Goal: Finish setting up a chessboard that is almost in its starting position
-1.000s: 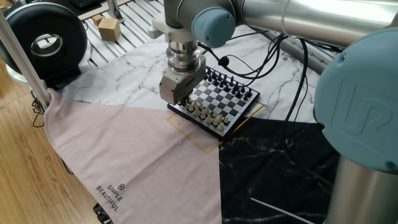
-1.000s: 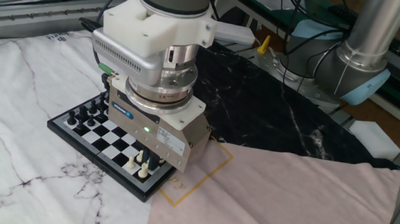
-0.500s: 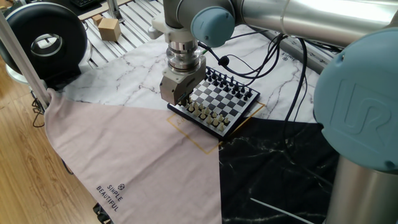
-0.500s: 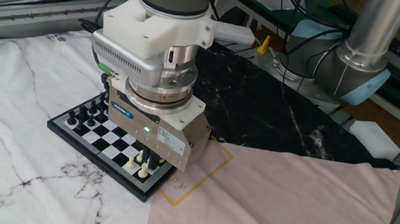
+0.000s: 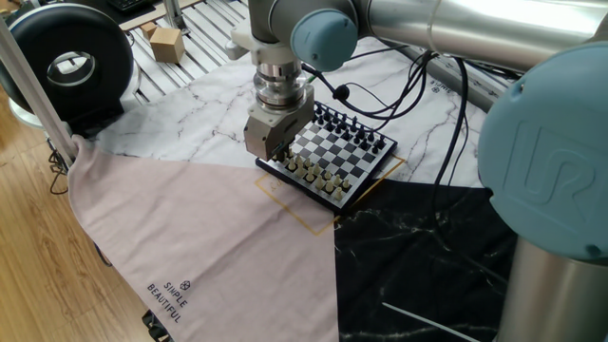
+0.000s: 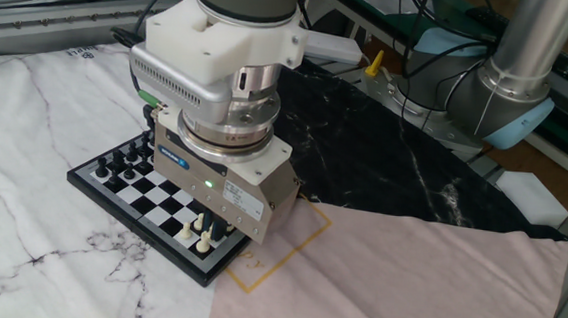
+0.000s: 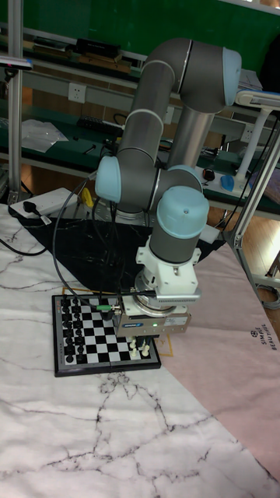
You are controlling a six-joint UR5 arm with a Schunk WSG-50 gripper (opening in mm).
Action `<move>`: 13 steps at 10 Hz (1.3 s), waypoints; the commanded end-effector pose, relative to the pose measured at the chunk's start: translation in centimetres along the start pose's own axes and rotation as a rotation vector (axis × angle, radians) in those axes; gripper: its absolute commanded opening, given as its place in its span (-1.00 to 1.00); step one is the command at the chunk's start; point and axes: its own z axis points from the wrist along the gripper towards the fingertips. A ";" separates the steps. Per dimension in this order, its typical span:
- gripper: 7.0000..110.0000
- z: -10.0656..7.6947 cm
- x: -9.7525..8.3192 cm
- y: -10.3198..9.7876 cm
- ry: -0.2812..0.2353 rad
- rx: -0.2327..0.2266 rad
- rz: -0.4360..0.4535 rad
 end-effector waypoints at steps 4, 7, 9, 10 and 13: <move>-0.71 0.1 -0.6 0.7 -0.013 -0.036 -0.022; -0.71 -0.1 -0.5 0.8 -0.009 -0.038 -0.019; -0.71 -0.4 -0.5 0.6 -0.008 -0.032 -0.020; -0.71 -0.5 -0.4 0.5 -0.007 -0.029 -0.023; -0.71 -0.8 -0.4 0.5 -0.006 -0.025 -0.024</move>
